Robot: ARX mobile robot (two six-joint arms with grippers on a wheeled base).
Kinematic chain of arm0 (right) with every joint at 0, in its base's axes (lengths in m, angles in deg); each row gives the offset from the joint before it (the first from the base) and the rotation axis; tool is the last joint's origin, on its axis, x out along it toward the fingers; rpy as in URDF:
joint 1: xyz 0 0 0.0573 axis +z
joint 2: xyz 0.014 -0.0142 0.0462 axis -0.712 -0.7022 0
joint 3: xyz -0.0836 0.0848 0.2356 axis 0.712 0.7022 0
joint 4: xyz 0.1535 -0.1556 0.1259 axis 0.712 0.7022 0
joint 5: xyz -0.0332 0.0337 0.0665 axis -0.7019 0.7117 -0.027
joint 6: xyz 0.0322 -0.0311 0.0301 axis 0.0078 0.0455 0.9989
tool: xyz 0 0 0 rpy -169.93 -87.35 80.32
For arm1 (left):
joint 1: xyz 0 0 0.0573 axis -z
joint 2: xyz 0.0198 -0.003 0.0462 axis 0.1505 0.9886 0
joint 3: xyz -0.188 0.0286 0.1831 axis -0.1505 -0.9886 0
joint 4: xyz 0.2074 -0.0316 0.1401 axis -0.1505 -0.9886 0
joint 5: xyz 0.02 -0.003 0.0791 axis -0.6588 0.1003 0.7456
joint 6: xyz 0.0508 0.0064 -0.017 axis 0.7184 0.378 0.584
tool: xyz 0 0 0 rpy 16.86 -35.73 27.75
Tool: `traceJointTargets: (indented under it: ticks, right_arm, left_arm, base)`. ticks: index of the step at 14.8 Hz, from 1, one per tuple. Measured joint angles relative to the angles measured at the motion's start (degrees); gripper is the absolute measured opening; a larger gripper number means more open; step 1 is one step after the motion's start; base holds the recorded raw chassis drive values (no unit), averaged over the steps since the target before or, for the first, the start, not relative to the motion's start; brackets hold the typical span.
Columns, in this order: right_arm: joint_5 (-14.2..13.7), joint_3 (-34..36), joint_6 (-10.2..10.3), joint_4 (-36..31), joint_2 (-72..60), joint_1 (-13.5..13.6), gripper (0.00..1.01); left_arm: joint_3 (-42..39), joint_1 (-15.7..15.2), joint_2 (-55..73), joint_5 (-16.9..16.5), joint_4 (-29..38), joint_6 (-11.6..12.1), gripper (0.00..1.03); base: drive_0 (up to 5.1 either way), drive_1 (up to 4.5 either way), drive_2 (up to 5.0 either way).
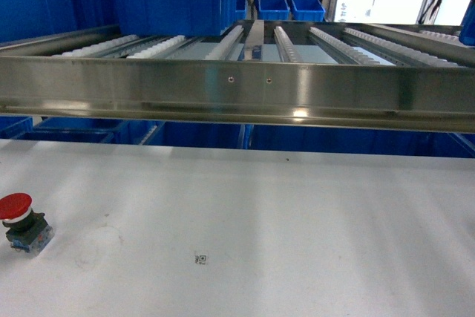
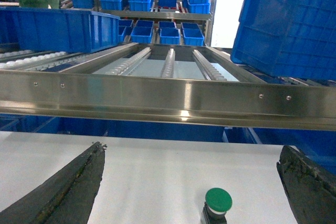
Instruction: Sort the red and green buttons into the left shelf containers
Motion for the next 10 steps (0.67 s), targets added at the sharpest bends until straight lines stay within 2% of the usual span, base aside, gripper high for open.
traceJointTargets:
  ticks: [1, 2, 3, 6, 7, 10]
  right_arm:
    - [0.5, -1.7, -0.7, -12.2, -18.0, -0.2, 0.98]
    - [4.2, -11.1, -2.3, -17.4, -36.8, -2.8, 0.98]
    - [6.8, -14.9, -2.8, -14.2, -41.6, -4.1, 0.98]
    - [8.5, -18.1, -3.5, -12.7, -46.8, -5.6, 0.98]
    - [10.8, -21.5, -3.7, -10.1, -51.2, -7.1, 0.98]
    - [13.7, -30.2, -5.8, -4.0, -59.9, -11.2, 0.98]
  left_arm:
    - [2.1, 1.3, 16.3, -2.1, 12.1, 0.9, 0.98]
    - [12.9, 4.9, 34.2, -2.5, 15.5, 2.3, 0.98]
    - [15.9, 5.2, 39.0, -2.0, 16.4, 2.2, 0.98]
    - [19.4, 5.9, 42.5, -1.2, 15.4, 2.1, 0.98]
    - [22.9, 7.0, 44.8, -0.4, 14.6, 2.3, 0.98]
    - [27.1, 10.3, 49.4, 1.1, 9.9, 3.6, 0.98]
  base:
    - [0.0, 0.00, 0.0]
    - [0.0, 0.00, 0.0]
    - [0.0, 0.00, 0.0]
    - [0.0, 0.00, 0.0]
    - [0.0, 0.00, 0.0]
    - [0.0, 0.00, 0.0]
